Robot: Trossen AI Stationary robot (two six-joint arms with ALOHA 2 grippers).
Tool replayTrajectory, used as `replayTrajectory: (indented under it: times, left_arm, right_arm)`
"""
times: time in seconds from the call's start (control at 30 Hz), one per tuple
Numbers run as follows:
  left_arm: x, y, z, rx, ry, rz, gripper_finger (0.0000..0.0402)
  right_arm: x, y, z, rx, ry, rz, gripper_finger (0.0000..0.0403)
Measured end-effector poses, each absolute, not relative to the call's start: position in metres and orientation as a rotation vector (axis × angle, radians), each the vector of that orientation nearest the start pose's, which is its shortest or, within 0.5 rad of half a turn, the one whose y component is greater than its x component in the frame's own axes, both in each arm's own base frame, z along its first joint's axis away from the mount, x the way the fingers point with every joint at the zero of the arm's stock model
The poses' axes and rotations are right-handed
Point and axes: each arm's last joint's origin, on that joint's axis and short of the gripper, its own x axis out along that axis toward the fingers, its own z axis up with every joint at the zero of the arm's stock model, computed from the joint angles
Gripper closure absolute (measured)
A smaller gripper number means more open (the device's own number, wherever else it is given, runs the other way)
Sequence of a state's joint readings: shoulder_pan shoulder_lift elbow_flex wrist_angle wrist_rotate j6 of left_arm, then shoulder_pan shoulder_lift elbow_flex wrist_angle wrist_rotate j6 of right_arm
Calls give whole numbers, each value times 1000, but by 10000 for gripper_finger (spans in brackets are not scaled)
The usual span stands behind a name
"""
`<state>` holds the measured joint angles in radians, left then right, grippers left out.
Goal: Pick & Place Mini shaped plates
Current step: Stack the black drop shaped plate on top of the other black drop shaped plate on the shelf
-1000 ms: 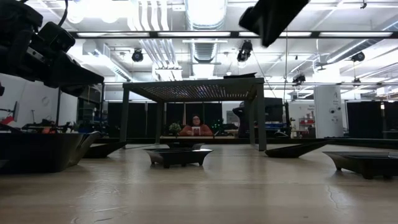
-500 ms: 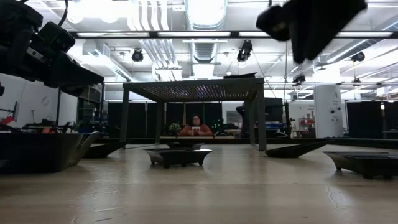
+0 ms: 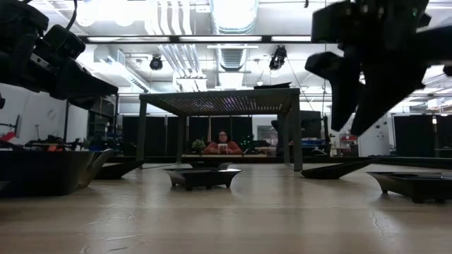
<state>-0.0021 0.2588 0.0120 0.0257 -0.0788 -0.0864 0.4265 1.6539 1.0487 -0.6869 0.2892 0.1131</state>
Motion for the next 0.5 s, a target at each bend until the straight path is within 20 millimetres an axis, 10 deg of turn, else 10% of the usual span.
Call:
replayTrajectory:
  times: [0.5]
  left_arm:
    - [111, 2, 148, -77, 218, 86, 401]
  right_arm:
    - [277, 115, 161, -326, 1124, 56, 287]
